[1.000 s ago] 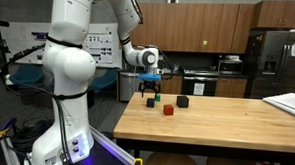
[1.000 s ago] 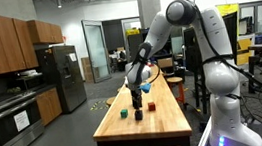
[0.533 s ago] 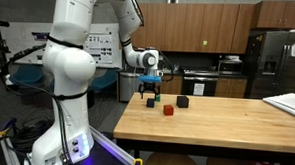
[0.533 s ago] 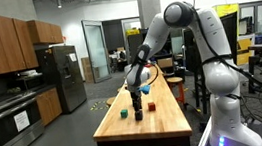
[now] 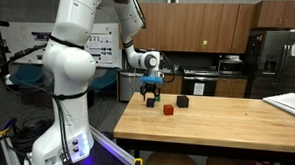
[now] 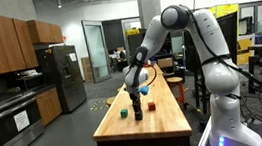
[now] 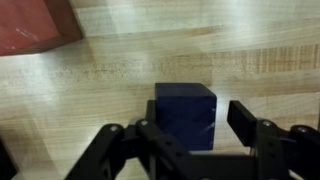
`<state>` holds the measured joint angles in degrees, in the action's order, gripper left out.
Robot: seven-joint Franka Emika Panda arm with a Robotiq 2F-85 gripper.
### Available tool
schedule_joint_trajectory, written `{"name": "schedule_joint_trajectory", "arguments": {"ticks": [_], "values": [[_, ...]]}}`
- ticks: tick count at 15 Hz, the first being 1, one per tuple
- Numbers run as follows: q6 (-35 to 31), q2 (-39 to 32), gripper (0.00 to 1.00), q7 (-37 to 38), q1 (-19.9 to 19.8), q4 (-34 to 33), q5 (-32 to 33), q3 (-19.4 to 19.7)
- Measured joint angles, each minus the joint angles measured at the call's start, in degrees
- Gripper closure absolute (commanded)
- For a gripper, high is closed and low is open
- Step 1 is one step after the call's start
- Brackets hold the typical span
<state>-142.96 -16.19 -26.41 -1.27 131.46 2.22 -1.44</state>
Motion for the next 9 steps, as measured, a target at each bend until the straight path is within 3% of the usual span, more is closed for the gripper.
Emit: {"name": "schedule_joint_trajectory", "arguments": {"ticks": [2, 9], "values": [[0.1, -0.06, 0.71, 0.93, -0.09, -0.36, 0.1, 0.18], [0.09, -0.12, 0.71, 10.55, -0.08, -0.74, 1.35, 1.42]]}}
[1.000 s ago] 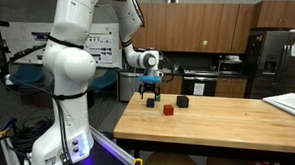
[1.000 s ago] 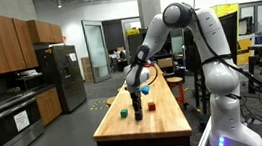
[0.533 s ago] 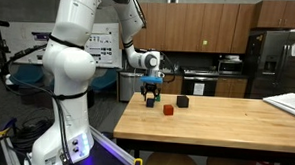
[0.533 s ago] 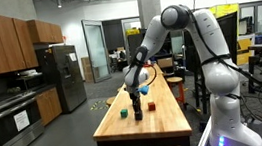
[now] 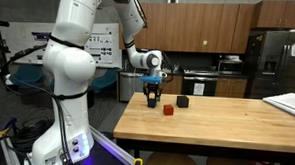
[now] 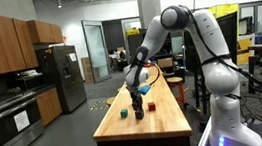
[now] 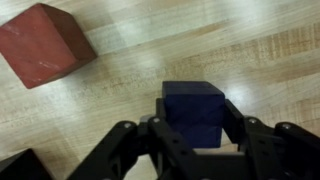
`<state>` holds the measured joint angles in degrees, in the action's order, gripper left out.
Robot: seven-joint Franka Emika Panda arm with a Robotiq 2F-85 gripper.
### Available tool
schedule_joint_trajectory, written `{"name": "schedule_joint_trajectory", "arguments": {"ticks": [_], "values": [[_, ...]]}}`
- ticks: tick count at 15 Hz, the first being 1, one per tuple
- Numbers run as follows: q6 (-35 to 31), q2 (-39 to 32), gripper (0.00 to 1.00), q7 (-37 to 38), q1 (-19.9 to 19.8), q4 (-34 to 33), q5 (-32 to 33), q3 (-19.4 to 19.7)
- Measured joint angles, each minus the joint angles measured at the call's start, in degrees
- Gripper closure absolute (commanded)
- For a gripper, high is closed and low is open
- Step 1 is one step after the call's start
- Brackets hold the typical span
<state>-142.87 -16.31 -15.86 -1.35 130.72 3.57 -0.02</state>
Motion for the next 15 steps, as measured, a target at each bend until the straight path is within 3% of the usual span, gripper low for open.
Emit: {"name": "schedule_joint_trajectory", "arguments": {"ticks": [8, 15], "values": [[0.0, -0.96, 0.71, 20.18, 1.06, -2.08, 1.93, 2.29], [-1.13, -2.38, 0.71, 30.42, 0.84, -4.25, -4.31, 3.54]]}}
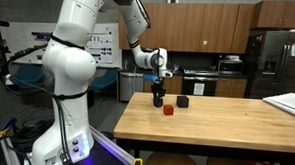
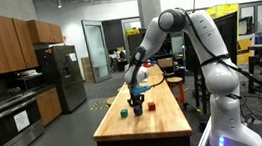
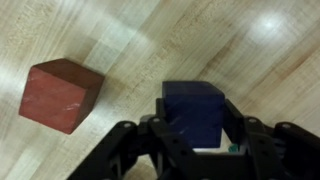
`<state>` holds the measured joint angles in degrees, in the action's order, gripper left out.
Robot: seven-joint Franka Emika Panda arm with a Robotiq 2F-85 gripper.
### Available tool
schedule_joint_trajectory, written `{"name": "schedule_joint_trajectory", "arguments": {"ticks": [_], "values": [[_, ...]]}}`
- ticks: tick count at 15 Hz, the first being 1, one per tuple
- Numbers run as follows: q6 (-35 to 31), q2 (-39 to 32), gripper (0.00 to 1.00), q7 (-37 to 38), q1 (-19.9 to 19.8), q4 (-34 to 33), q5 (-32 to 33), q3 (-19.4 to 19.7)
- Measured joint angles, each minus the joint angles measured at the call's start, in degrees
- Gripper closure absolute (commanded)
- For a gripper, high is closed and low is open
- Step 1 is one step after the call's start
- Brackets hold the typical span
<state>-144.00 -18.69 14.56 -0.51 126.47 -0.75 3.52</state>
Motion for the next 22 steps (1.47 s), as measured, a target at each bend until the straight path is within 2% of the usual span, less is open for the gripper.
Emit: {"name": "schedule_joint_trajectory", "arguments": {"ticks": [14, 22], "values": [[-3.12, -0.95, 0.71, 17.26, -0.34, -1.43, -10.71, 2.81], [-3.86, -1.76, 0.71, 19.75, -0.21, -1.87, -12.54, 2.76]]}}
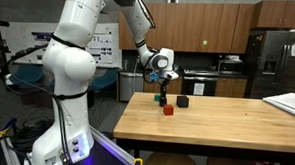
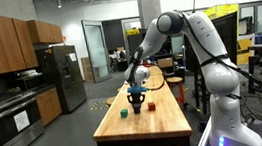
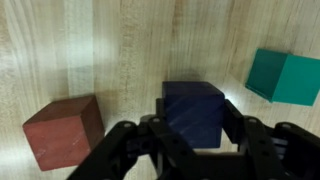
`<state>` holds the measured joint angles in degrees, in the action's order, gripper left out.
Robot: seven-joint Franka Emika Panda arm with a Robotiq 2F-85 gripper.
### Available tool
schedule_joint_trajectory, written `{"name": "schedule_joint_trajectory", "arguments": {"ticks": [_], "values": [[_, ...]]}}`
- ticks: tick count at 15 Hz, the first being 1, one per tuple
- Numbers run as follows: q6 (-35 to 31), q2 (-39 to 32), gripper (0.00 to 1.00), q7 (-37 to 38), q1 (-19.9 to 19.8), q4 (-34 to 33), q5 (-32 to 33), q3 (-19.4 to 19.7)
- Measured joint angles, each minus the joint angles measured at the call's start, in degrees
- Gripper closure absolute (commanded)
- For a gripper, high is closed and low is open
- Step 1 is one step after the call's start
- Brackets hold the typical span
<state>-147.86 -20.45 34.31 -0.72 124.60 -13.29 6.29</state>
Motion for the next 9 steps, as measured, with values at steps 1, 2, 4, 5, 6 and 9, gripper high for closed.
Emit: {"name": "schedule_joint_trajectory", "arguments": {"ticks": [1, 2, 4, 5, 6, 9], "values": [[-0.12, -0.11, 0.71, 0.0, 0.0, -0.03, 0.0, 0.0], [-0.22, -0.22, 0.71, 0.0, 0.0, -0.05, 0.0, 0.0], [-0.32, -0.39, 0.71, -0.01, 0.0, -0.04, 0.0, 0.0], [-0.33, -0.44, 0.71, -0.02, 0.0, -0.04, 0.0, 0.0], [-0.33, -0.46, 0.71, -0.04, 0.0, -0.04, 0.0, 0.01], [-0.33, -0.46, 0.71, -0.3, -0.01, -0.02, 0.27, 0.1]]}}
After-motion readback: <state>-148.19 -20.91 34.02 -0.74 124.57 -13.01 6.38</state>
